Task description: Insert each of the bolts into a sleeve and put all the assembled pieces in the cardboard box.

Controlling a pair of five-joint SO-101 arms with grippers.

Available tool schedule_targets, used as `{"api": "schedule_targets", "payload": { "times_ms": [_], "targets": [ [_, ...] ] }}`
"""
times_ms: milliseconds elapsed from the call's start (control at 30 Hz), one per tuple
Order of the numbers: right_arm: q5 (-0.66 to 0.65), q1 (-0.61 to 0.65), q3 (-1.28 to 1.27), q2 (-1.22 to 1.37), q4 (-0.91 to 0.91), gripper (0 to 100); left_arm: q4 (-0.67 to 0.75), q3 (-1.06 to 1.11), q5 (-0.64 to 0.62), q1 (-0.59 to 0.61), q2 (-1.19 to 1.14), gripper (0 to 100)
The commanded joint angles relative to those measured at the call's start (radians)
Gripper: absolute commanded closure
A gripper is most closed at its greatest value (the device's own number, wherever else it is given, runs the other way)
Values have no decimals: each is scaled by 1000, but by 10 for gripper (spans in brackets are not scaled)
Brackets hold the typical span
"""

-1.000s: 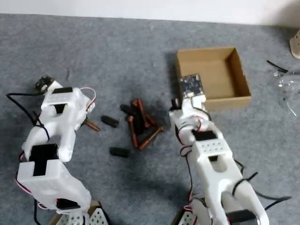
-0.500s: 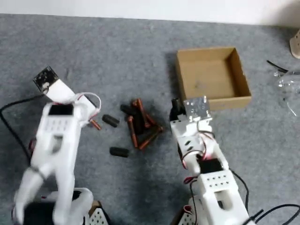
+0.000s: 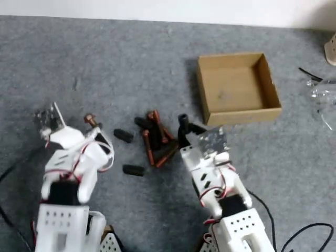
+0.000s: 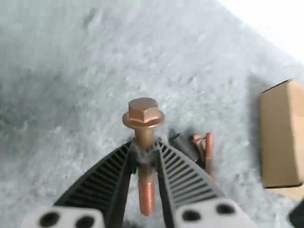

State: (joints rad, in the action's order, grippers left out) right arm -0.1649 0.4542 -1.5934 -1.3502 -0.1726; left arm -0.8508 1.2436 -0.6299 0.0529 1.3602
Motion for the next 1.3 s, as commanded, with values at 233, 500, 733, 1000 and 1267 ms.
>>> {"api": "schedule_targets", "payload": {
  "times_ms": [233, 500, 733, 1000, 1267],
  "targets": [
    [-81, 163, -70, -259, -74, 995, 229, 263, 101, -21, 490, 996],
    [-81, 242, -142, -380, -74, 995, 453, 297, 98, -125, 458, 996],
    [-81, 242, -142, -384, -74, 995, 657, 295, 104, -306, 458, 996],
    [-81, 243, -142, -384, -74, 995, 692, 259, 104, -400, 458, 996],
    [-81, 242, -142, -389, -74, 995, 608, 295, 100, -421, 458, 996]
  ]
}}
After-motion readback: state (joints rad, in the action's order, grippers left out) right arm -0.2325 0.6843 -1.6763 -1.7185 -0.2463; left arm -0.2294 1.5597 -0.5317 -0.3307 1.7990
